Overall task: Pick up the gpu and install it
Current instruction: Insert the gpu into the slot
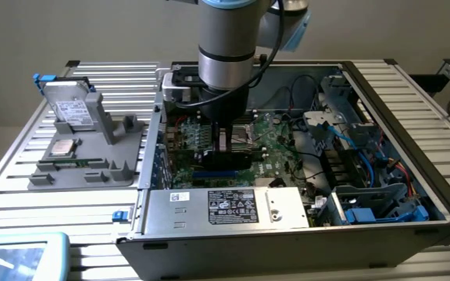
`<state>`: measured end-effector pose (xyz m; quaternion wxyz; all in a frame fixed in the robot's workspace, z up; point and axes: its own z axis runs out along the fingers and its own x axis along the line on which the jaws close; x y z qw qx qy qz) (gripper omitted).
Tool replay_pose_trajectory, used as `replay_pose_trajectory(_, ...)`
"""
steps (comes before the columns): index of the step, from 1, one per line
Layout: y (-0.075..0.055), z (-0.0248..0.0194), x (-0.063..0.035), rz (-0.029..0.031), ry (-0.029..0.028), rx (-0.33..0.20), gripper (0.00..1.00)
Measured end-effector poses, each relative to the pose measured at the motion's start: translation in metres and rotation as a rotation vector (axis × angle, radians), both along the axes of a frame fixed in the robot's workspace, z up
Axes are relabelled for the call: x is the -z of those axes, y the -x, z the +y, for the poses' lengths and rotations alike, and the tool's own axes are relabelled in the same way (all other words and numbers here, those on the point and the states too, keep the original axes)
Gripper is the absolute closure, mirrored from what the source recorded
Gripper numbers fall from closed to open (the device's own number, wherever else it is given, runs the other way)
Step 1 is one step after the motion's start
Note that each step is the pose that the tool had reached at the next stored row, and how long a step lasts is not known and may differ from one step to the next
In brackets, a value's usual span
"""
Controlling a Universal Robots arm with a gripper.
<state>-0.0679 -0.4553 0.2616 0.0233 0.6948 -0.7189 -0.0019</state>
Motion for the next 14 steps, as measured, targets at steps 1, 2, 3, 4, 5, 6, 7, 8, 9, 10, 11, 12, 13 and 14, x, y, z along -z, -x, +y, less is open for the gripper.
replay_pose_trajectory(1, 0.0000, 0.0001, 0.0001, 0.0000, 0.0000, 0.000, 0.73)
replay_pose_trajectory(2, 0.0000, 0.0001, 0.0001, -0.0001, -0.0001, 0.001, 0.73)
replay_pose_trajectory(3, 0.0000, 0.0004, 0.0003, -0.0002, -0.0004, 0.001, 0.73)
replay_pose_trajectory(4, 0.0000, 0.0007, 0.0004, -0.0002, -0.0004, 0.002, 0.73)
replay_pose_trajectory(5, 0.0000, 0.0008, 0.0004, -0.0001, -0.0002, 0.003, 0.73)
replay_pose_trajectory(6, 0.0001, 0.0007, 0.0005, 0.0000, 0.0000, 0.004, 0.73)
replay_pose_trajectory(7, 0.0001, 0.0008, 0.0006, 0.0000, 0.0000, 0.005, 0.73)
replay_pose_trajectory(8, 0.0001, 0.0008, 0.0008, 0.0000, -0.0001, 0.006, 0.73)
replay_pose_trajectory(9, 0.0001, 0.0008, 0.0009, 0.0000, -0.0001, 0.006, 0.73)
replay_pose_trajectory(10, 0.0001, 0.0008, 0.0010, 0.0000, 0.0000, 0.006, 0.73)
replay_pose_trajectory(11, 0.0004, 0.0008, 0.0011, 0.0000, -0.0002, 0.007, 0.73)
replay_pose_trajectory(12, 0.0007, 0.0009, 0.0012, -0.0001, -0.0006, 0.007, 0.73)
replay_pose_trajectory(13, 0.0009, 0.0009, 0.0013, -0.0002, -0.0014, 0.007, 0.73)
replay_pose_trajectory(14, 0.0012, 0.0009, 0.0015, -0.0002, -0.0021, 0.007, 0.73)
